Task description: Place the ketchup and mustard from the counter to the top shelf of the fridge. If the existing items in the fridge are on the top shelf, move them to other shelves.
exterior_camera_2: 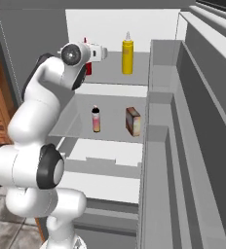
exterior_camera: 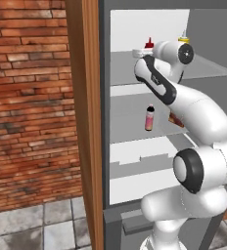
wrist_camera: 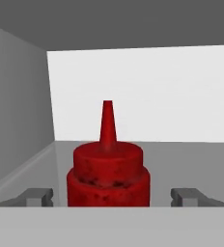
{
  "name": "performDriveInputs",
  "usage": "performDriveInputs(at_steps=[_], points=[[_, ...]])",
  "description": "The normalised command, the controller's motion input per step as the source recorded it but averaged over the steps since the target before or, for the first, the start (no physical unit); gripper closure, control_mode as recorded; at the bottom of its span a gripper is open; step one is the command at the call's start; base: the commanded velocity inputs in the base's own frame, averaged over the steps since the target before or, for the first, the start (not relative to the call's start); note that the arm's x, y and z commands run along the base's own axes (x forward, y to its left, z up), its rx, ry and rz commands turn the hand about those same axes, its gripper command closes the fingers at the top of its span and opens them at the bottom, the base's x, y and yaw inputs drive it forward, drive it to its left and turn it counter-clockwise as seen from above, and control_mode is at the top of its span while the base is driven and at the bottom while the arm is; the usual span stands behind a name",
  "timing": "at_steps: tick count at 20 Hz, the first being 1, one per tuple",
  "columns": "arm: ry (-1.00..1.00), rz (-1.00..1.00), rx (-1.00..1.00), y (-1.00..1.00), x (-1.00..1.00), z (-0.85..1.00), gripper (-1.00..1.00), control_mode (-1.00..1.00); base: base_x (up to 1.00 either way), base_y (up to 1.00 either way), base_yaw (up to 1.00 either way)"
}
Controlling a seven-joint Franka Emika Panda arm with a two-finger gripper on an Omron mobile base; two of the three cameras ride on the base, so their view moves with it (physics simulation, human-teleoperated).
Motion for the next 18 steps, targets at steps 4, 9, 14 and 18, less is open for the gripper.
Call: performDriveInputs(at_steps=[4, 9, 14, 18], points=[[0.00, 0.00, 0.00, 0.00, -0.29, 0.00, -1.00, -1.00, 0.00, 0.00, 0.00], [-0.01, 0.00, 0.00, 0.00, -0.41, 0.00, -1.00, -1.00, 0.00, 0.00, 0.00], [-0.04, 0.00, 0.00, 0.00, -0.30, 0.00, -1.00, -1.00, 0.00, 0.00, 0.00], [-0.04, 0.00, 0.00, -0.04, -0.34, 0.00, -1.00, -1.00, 0.00, 0.00, 0.00]])
